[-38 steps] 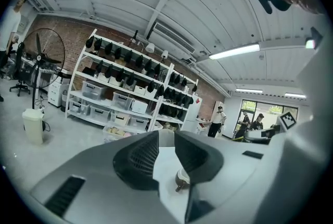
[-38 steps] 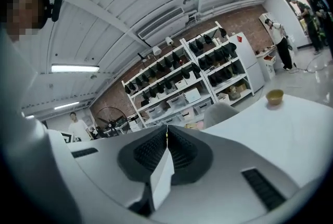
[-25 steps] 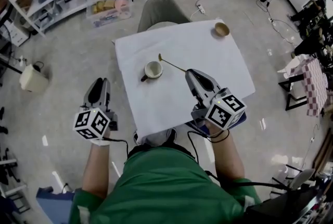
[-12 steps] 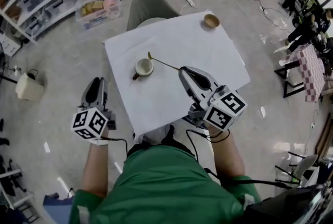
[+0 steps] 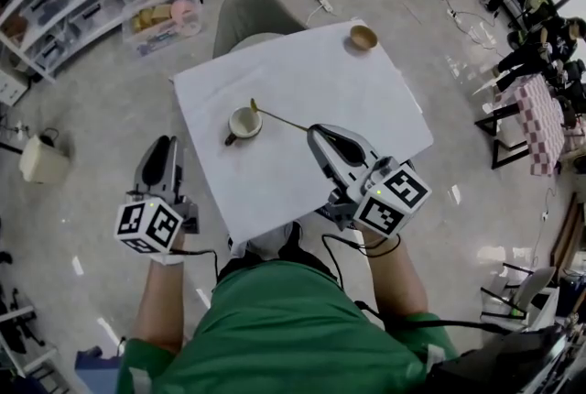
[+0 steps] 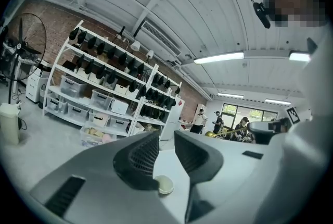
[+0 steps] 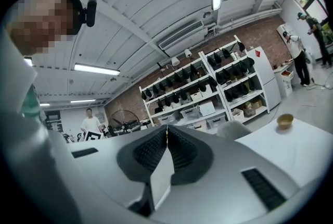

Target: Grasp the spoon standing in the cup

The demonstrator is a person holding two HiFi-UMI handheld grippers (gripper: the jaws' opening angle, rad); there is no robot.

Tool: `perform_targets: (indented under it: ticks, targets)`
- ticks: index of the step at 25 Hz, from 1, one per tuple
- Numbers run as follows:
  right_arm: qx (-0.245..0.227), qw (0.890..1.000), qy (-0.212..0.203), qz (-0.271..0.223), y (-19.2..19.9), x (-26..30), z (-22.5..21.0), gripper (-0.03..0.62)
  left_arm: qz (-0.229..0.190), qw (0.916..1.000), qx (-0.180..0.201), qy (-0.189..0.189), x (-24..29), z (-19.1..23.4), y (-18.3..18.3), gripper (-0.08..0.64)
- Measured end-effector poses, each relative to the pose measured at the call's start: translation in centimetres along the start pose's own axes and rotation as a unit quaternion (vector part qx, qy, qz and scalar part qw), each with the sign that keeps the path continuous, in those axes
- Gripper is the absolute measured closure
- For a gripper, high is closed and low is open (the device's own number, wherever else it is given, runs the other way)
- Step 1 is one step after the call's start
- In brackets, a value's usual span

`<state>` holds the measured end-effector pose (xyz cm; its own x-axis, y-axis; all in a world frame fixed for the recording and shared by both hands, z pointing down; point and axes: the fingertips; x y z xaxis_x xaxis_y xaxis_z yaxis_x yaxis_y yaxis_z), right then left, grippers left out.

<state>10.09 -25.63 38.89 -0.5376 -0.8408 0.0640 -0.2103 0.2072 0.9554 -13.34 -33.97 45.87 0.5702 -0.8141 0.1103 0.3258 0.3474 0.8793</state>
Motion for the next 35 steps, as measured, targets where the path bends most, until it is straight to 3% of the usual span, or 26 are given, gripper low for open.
perform_targets:
  ticks: [35]
  targets:
    - [-0.010,1.000,-0.015,0.010,0.0,2.7,1.6,0.566,-0.002,0.9997,-0.018,-0.017,-0.9,3.3,-0.7,0.454]
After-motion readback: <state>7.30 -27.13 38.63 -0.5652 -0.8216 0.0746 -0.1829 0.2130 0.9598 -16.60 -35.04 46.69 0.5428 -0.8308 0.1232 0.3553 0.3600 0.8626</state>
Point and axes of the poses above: the fingertips, and each gripper's own axes: x forward along the fingers, z to its left, y out of its underside, and after that the axes turned 5 degrees about -x, right-handed
